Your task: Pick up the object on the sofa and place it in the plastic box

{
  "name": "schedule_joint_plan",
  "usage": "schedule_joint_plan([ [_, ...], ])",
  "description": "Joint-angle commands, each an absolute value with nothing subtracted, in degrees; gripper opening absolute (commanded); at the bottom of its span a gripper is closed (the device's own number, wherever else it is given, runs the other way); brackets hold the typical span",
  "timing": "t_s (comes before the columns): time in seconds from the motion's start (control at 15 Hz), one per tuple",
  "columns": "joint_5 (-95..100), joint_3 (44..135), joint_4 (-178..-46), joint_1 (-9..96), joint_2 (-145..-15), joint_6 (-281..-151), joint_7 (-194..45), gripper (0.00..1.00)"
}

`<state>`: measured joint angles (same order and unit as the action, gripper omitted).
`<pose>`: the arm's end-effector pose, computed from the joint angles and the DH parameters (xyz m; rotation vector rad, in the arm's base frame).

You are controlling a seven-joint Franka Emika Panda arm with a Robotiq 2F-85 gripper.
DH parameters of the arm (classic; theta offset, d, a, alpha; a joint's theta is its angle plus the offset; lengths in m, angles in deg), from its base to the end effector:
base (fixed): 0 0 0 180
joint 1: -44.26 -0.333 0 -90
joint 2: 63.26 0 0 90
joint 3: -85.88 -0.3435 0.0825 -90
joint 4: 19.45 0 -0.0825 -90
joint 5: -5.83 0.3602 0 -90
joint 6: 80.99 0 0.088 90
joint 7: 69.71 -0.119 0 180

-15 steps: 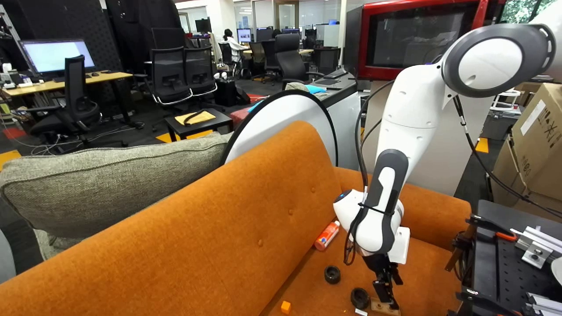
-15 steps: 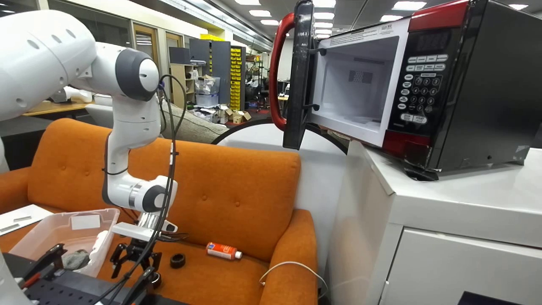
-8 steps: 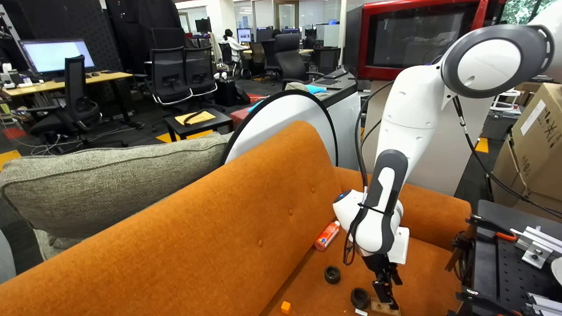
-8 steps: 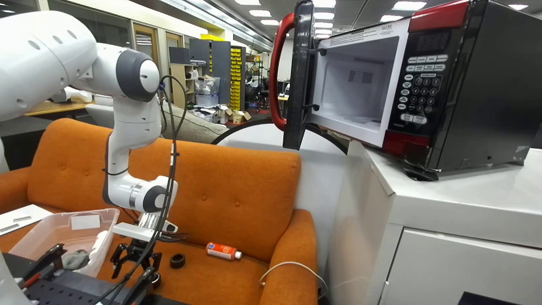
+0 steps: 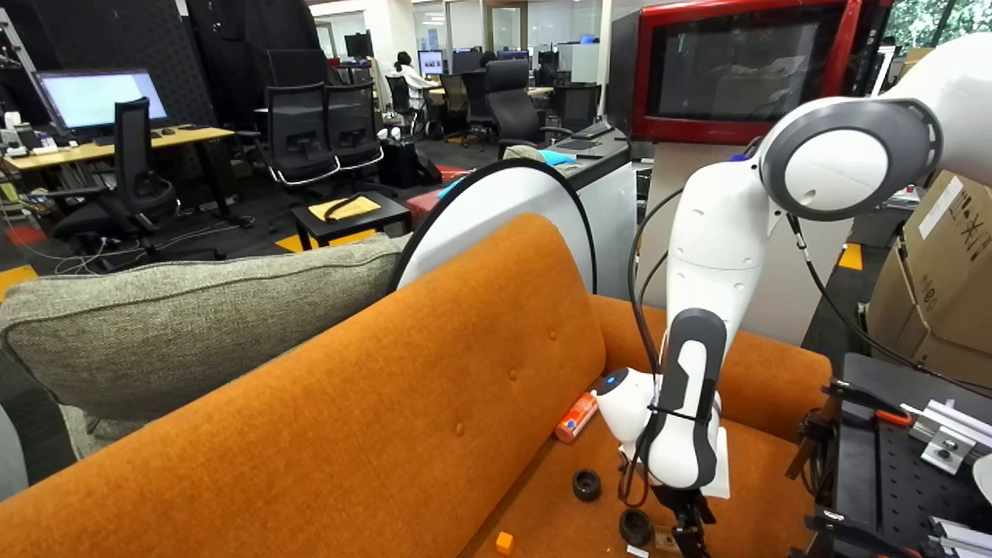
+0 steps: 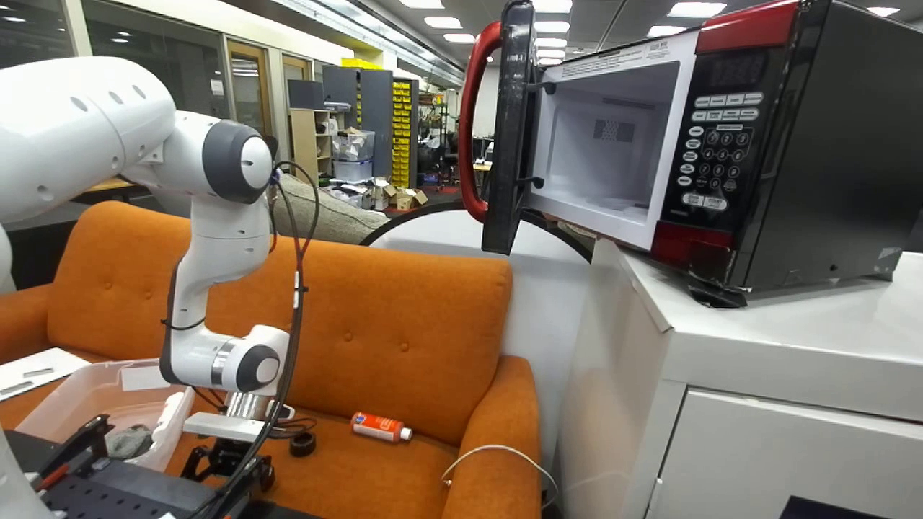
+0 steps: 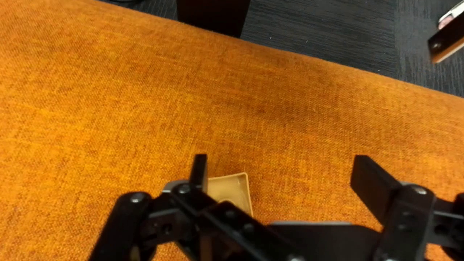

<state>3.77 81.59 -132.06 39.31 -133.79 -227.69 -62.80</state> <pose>0.4082 0.0797 -0.1409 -2.8968 -0.4255 0.9594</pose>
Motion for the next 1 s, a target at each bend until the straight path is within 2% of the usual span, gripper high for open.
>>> schedule_joint_plan([
  [0.0, 1.85, 82.77, -129.02, 37.88, -136.28, -230.23, -63.85, 1.0],
  [0.87, 0.01, 86.09, -118.98, 33.09, -144.15, -227.5, -67.41, 1.0],
  [0.93, 0.01, 86.21, -118.67, 33.03, -144.47, -227.39, -67.46, 0.98],
])
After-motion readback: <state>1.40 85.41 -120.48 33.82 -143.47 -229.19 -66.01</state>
